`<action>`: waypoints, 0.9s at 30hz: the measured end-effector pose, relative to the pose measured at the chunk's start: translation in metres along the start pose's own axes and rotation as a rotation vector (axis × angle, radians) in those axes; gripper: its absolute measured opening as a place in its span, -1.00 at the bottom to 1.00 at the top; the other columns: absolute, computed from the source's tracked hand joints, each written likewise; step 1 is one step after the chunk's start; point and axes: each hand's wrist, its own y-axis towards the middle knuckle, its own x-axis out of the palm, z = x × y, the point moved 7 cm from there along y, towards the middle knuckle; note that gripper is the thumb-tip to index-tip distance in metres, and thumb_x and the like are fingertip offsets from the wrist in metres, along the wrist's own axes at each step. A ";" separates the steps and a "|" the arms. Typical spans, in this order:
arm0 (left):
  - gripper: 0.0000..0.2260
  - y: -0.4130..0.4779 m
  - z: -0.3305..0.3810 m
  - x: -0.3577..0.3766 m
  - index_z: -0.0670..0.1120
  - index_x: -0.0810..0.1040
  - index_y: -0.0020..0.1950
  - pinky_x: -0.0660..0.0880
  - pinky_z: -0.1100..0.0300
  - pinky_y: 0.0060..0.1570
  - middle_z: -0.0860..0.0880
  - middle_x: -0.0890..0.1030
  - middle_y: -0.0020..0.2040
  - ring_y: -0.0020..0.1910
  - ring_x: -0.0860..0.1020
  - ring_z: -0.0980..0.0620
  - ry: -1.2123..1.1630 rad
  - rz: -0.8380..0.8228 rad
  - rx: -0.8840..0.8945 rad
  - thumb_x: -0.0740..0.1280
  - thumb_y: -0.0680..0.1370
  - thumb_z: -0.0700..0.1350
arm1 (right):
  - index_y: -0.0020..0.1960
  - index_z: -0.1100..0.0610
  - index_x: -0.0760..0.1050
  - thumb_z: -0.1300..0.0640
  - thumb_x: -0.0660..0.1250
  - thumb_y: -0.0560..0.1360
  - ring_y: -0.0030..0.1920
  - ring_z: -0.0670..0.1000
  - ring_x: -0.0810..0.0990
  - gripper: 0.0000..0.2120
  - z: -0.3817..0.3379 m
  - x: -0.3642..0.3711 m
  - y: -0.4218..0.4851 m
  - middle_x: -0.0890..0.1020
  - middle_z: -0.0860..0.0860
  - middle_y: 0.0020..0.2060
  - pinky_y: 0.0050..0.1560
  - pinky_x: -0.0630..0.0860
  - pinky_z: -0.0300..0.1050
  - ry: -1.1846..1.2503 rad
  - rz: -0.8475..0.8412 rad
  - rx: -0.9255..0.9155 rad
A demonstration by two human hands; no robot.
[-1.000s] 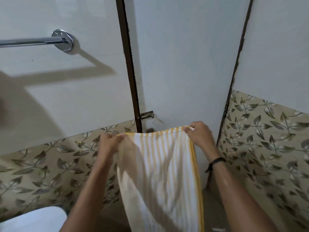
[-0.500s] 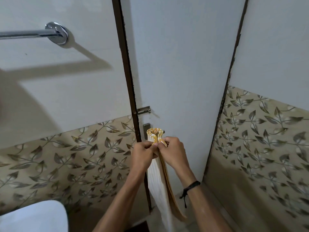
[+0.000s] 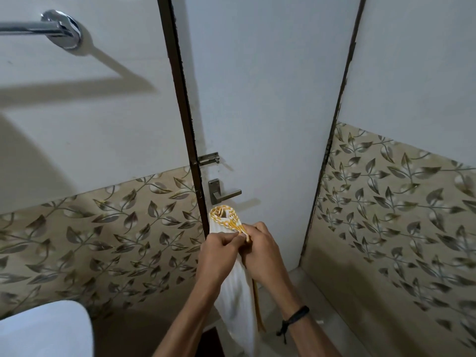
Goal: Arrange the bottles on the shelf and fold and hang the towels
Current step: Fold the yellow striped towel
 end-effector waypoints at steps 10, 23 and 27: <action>-0.86 0.010 0.011 -0.037 -0.04 0.74 -0.18 0.52 0.05 -0.10 -0.04 0.71 -0.18 -0.18 0.61 0.03 -0.041 0.020 0.186 0.43 0.51 -0.22 | 0.26 0.05 0.62 0.33 0.35 0.54 -0.02 -0.13 0.56 -0.65 0.005 -0.012 -0.002 0.55 -0.09 -0.07 0.00 0.48 -0.29 0.357 -0.057 -0.029; -0.62 0.044 -0.013 -0.043 0.10 0.60 -0.16 0.40 -0.02 -0.17 0.08 0.60 -0.28 -0.27 0.51 0.09 0.541 -0.238 0.361 0.43 0.28 0.37 | 0.02 -0.14 0.62 0.40 0.36 0.47 0.05 -0.13 0.58 -0.58 -0.003 -0.025 0.003 0.61 -0.13 0.00 0.06 0.45 -0.26 0.489 -0.146 -0.070; -0.84 0.037 -0.011 -0.055 0.03 0.63 -0.15 0.44 0.03 -0.25 0.04 0.63 -0.26 -0.28 0.53 0.10 0.416 -0.209 0.355 0.55 0.42 0.05 | 0.06 -0.04 0.63 0.41 0.36 0.47 0.00 -0.22 0.55 -0.63 0.001 -0.032 0.001 0.58 -0.14 -0.01 0.00 0.43 -0.38 0.491 -0.108 -0.081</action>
